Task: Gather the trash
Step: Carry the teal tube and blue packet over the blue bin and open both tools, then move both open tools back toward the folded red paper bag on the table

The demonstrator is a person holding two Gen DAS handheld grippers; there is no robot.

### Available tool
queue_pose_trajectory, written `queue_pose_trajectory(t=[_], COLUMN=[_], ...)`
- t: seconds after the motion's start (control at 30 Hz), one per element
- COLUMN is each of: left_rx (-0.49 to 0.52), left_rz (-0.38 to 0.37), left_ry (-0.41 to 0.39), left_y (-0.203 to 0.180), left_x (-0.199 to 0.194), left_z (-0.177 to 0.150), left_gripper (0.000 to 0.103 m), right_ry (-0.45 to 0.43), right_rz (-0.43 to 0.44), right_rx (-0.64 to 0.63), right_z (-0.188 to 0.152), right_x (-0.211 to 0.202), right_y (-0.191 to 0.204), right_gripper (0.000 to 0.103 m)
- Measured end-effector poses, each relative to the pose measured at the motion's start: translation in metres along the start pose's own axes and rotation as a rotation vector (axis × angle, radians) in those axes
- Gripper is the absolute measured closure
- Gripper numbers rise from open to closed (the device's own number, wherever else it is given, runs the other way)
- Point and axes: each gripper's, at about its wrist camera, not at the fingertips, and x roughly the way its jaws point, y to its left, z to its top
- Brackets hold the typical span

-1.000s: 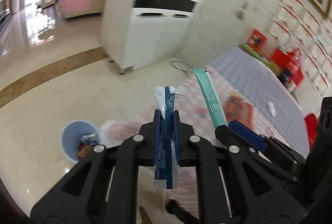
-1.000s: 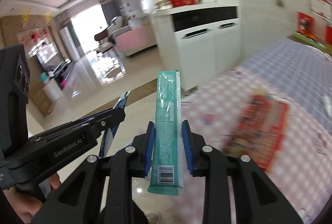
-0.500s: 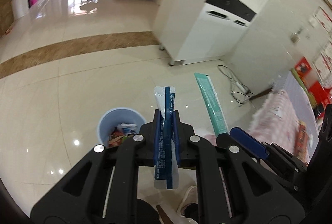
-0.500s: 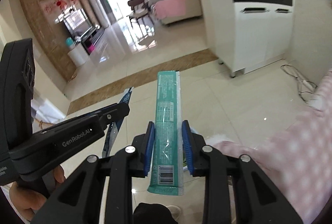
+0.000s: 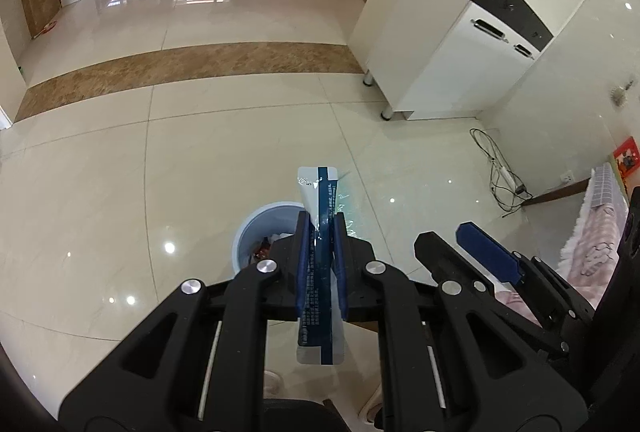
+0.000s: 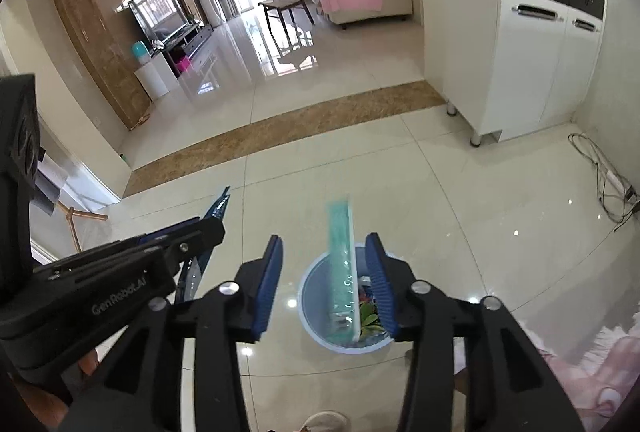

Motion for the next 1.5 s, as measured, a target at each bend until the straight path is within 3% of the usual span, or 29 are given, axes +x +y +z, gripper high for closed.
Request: queue_pose_trajectory(t=[0.33,0.9,0.97,1.0,1.03,1.07,1.5], left_rx=[0.015,0.043,0.029,0.012,0.000,-0.010,0.040], left_rz=[0.001,0.000,0.008,0.026,0.035,0.043,0.058], left_ry=[0.025,-0.015,-0.026,-0.032,-0.036,-0.046,-0.098], left_y=[-0.004,-0.018,-0.018,-0.016,-0.014,-0.014,-0.028], left_x=[0.016,0.009,0.007,0.006,0.005,0.004,-0.033], left_z=[-0.002,0.001,0.003,0.004,0.005,0.005,-0.001], left_gripper=[0.091,0.090,0.084,0.076,0.040,0.026,0.026], right_ry=[-0.012,-0.103,-0.125,-0.131,-0.136,-0.137,-0.158], right_rz=[-0.035,-0.119,-0.122,-0.125,-0.126,-0.125,-0.137], right_rx=[0.047,0.091,0.095,0.096,0.100,0.105,0.131], right_z=[-0.008,-0.011,-0.010,-0.011,-0.011,-0.010,-0.014], right_x=[-0.004,-0.038,-0.045,-0.046,-0.049,-0.049,-0.079], right_y=[-0.018,-0.032,-0.034,-0.036,-0.037,-0.040,-0.051], right_gripper=[0.043,0.041,0.040,0.040,0.039,0.039,0.038])
